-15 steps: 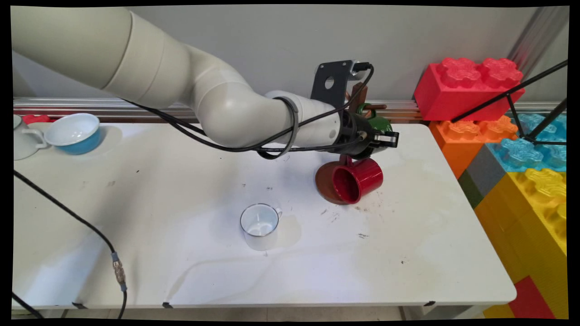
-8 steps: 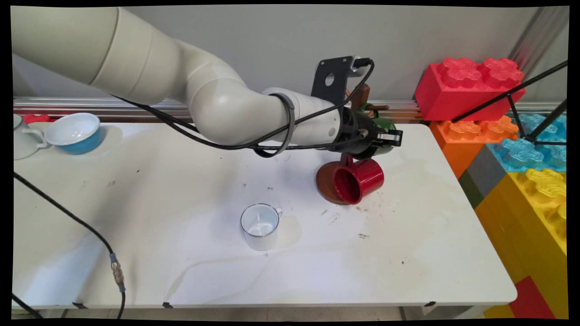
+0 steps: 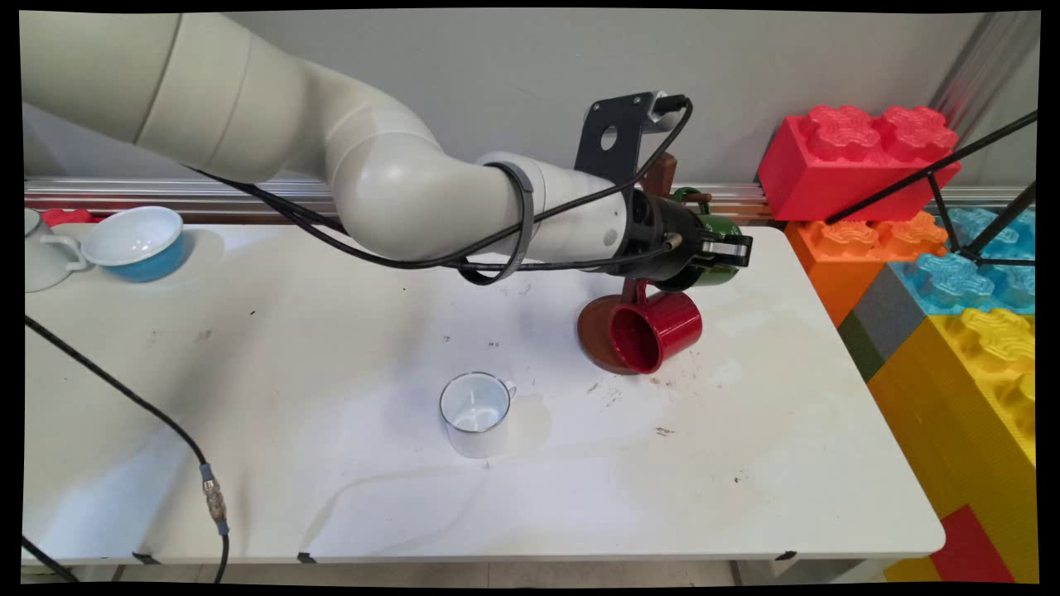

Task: Place the picked object on the table

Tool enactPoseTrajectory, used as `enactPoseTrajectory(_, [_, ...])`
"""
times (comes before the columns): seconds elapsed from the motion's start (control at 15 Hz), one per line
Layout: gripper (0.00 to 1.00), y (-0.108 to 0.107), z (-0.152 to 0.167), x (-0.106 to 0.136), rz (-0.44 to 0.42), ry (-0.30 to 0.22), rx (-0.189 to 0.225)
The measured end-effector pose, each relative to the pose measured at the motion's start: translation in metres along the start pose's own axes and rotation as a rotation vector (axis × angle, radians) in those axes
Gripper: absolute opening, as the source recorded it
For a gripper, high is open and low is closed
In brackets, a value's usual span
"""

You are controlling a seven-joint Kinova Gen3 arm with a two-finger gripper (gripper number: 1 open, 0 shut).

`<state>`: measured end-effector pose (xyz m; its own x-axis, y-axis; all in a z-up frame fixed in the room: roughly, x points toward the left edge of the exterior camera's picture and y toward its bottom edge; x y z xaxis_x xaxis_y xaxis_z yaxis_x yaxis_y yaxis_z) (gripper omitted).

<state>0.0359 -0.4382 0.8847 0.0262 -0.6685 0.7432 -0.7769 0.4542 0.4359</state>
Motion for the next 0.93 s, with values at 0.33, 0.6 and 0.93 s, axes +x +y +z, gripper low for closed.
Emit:
enactPoseTrajectory(0.33, [0.00,0.004,-0.004,0.004,0.014,0.004,-0.022])
enactPoseTrajectory(0.6, [0.00,0.008,-0.005,0.008,0.035,0.009,-0.044])
enactPoseTrajectory(0.93, [0.00,0.015,-0.011,0.008,0.063,0.000,-0.079])
